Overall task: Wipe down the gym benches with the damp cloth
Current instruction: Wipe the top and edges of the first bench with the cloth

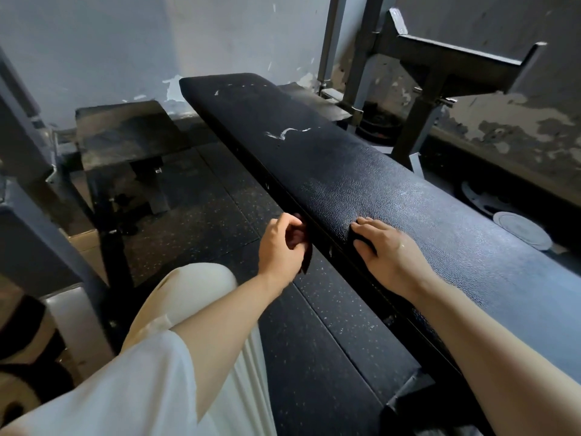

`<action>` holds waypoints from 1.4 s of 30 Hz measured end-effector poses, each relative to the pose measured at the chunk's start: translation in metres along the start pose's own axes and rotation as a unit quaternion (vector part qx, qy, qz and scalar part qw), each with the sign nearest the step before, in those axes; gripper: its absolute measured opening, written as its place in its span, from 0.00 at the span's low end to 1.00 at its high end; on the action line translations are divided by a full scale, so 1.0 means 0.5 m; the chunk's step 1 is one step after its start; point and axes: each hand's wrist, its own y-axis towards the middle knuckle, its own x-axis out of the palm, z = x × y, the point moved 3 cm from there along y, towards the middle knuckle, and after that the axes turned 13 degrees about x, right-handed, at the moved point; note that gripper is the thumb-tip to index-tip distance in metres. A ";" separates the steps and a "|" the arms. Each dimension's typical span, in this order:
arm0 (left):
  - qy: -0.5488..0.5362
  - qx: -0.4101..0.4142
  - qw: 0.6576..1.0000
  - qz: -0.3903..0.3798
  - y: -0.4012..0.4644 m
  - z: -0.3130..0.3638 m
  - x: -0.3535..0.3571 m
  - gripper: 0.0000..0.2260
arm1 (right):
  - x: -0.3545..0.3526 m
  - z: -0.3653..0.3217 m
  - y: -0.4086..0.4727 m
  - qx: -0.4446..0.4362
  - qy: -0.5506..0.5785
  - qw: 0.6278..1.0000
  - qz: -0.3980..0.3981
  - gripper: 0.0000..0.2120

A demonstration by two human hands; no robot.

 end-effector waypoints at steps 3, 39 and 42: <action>0.035 0.086 0.993 -0.078 -0.021 0.017 0.006 0.13 | 0.001 -0.001 -0.008 0.004 0.009 1.000 0.009 0.19; 0.039 0.037 0.995 0.085 -0.029 0.041 -0.009 0.11 | -0.005 0.035 -0.067 -0.018 0.050 0.999 0.010 0.18; 0.035 0.093 0.995 0.022 -0.054 0.063 0.008 0.12 | -0.006 0.033 -0.073 -0.017 0.049 0.999 0.004 0.19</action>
